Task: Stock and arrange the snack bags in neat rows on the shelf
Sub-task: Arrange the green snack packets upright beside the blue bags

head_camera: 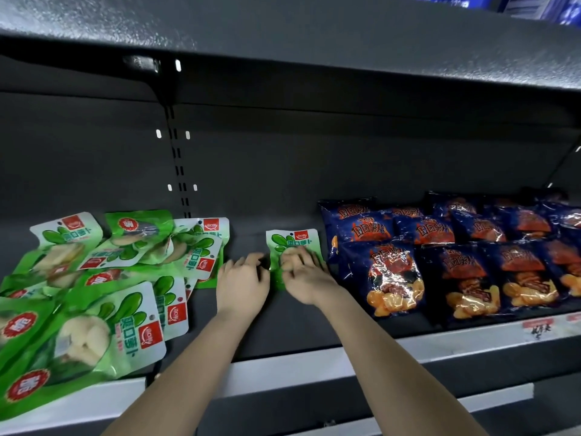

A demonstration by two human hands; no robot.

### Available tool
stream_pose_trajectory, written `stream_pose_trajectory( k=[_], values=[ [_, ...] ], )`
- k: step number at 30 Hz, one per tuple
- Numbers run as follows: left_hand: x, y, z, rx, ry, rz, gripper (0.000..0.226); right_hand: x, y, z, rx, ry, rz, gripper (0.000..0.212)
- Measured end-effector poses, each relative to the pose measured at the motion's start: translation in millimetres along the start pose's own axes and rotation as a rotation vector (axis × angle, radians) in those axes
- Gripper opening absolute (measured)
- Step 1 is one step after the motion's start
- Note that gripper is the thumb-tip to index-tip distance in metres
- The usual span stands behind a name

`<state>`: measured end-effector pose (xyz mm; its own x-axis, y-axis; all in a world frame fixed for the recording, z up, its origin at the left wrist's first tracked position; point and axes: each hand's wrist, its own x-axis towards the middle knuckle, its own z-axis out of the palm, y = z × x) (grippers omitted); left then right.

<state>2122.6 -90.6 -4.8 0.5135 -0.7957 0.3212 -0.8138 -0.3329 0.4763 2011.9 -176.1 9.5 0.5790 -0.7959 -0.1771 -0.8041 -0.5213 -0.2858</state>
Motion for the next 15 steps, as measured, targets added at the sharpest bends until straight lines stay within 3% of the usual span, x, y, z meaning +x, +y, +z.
stream_pose_trajectory(
  k=[4, 15],
  values=[
    [1.6, -0.1, 3.9, 0.055, -0.019, 0.038, 0.034, 4.8, -13.5, 7.5, -0.026, 0.033, 0.077, 0.061],
    [5.3, -7.7, 5.8, 0.116, -0.089, 0.029, 0.038, 9.7, -13.7, 14.5, -0.087, 0.034, 0.106, 0.061]
  ],
)
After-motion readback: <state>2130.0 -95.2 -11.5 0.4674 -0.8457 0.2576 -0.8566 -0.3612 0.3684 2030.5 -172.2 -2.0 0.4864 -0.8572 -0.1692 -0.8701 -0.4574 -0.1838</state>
